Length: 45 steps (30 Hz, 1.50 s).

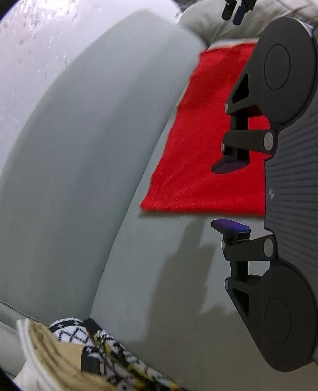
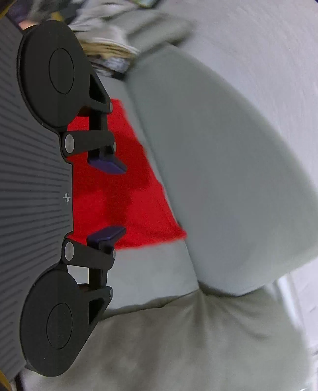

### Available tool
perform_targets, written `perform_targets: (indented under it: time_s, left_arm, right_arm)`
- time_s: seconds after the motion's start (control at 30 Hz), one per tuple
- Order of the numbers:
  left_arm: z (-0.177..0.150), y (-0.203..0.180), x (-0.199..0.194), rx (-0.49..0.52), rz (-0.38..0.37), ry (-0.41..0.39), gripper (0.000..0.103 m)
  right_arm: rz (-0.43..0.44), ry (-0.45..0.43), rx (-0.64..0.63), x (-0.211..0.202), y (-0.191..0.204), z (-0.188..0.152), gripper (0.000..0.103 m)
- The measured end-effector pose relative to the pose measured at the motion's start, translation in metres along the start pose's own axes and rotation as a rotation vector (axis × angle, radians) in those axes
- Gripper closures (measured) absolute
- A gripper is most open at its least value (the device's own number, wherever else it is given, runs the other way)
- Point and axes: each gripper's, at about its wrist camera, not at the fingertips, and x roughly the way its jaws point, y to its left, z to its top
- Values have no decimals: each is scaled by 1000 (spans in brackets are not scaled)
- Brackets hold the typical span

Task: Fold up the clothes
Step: 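Grasp the edge of the folded shirt with both tools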

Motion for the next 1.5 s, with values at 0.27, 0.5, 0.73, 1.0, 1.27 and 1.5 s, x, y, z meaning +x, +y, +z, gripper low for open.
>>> perform_targets:
  time_s: [0.27,0.5,0.73,1.0,1.27,1.5]
  left_arm:
    - [37,21,46,-39,-105,16,64]
    - [56,18,69,-20,-156,42,65]
    - [53,12,77,25,-132,18,98]
    - [50,-20,28,150,-49,-59,101]
    - [30,-36,-100,91,-73,-75,101]
    - [-42,-41,-205,110,-172,-43,101]
  right_arm:
    - [4,-1,69,80,-41,38,49]
    - [91,31,31,97,-46,46,49]
    - [79,61,-123,114,-27,45,62]
    - [-57,-42,-282,73,34,30,100]
    - [-37,-44,-101,-63,81,3,100]
    - [1,34,56,-181,68,-55,100]
